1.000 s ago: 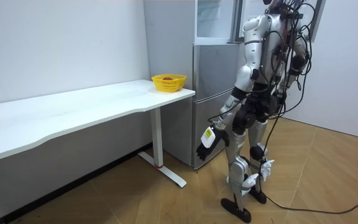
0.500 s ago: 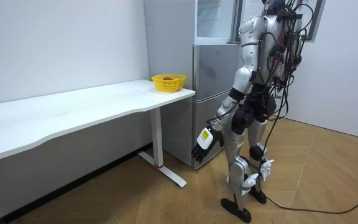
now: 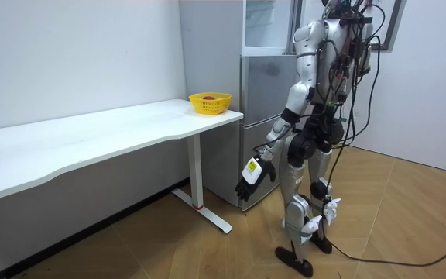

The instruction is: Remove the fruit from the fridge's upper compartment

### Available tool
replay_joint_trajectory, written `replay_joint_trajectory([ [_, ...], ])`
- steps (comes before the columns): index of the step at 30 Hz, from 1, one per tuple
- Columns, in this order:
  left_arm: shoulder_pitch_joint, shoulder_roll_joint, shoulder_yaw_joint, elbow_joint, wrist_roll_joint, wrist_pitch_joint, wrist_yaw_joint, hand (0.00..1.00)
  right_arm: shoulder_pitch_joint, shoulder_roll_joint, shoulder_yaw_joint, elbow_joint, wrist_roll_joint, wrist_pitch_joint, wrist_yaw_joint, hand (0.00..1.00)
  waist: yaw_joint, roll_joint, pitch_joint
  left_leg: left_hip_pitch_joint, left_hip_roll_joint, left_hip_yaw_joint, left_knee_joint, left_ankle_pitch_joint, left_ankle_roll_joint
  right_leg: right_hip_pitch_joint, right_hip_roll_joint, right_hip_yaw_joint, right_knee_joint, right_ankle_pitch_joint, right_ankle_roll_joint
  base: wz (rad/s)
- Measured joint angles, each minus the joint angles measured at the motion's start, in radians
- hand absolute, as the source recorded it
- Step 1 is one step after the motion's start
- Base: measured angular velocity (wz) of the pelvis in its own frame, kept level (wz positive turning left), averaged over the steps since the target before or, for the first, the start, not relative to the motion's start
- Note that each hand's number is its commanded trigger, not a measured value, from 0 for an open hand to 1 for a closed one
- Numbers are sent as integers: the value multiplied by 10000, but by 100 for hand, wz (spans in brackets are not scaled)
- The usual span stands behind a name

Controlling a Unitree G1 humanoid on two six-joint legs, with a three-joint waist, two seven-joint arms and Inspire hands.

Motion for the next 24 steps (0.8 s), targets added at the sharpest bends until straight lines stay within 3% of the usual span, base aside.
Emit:
replay_joint_trajectory([
  [5,17,-64,-28,10,37,136,-32,0,-154,-19,15,-228,-1188,203,-520,0,-17,-90,23,-129,4,36,16,-21,26,-122,-9,-6,11,16,7,0],
  [7,81,-91,-143,11,35,151,-57,0,-109,-19,31,-836,-1916,417,-760,0,-54,119,32,-223,-15,37,23,-25,36,-227,-24,-3,27,35,20,0],
  [10,77,-104,-198,0,69,147,-92,0,-134,-42,185,-1272,-3290,422,-1231,0,-27,390,15,-281,-18,126,15,2,57,-441,-47,53,219,13,22,-10],
  [12,86,-95,-197,-23,71,122,-69,0,-133,-40,338,-1473,-3848,542,-1397,0,-15,469,22,-243,-22,148,7,30,49,-467,-41,104,221,-1,10,-5],
  [15,96,-160,-198,-54,67,112,-68,0,-134,-40,465,-1704,-3890,947,-1744,0,-17,439,37,-272,-8,147,-15,43,38,-577,-42,90,374,-26,9,-1],
  [19,56,-235,-177,-87,126,-23,-218,0,-131,-35,661,-2345,-3927,1897,-2084,0,-68,353,86,-261,-71,141,-19,62,57,-607,-112,86,510,-149,10,0],
  [24,33,-224,31,-85,157,-159,-235,0,-127,-33,1048,-2543,-3951,2301,-2669,0,-24,242,150,-218,-100,149,-2,70,67,-639,-137,142,600,-187,18,-2],
])
